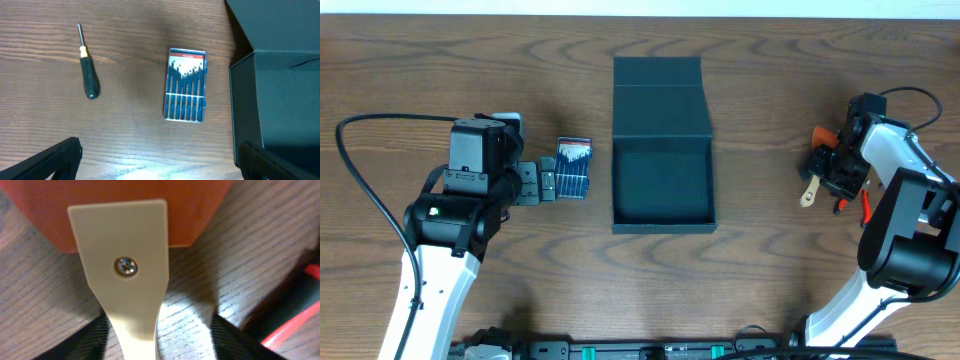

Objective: Pack container
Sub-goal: 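Lower right gripper and close on the scraper's wooden handle, then lift the scraper with right gripper and carry it over the box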

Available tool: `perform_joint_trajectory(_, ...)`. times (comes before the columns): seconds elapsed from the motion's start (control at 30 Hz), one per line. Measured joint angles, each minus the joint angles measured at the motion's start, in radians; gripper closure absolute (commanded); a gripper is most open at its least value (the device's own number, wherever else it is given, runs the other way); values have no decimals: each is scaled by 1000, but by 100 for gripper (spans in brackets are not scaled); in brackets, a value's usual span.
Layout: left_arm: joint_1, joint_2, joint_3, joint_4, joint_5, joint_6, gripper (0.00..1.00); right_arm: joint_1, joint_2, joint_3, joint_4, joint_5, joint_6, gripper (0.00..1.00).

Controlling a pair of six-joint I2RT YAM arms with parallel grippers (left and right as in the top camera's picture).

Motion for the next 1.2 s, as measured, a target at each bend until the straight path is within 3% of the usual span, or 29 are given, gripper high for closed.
perform_joint_trajectory(0.3, 0, 0, 0, 0, 0, 0, 1, 0, -20, -32, 23, 2, 2, 66)
perform_joint_trajectory(0.63, 0, 0, 0, 0, 0, 0, 2, 0, -21, -34, 21, 3, 1, 83)
perform_joint_trajectory(0.77, 0, 0, 0, 0, 0, 0, 1, 0, -22, -34, 21, 5, 2, 99)
perform_joint_trajectory(1.2, 0, 0, 0, 0, 0, 0, 1, 1, -23, -34, 21, 5, 2, 99)
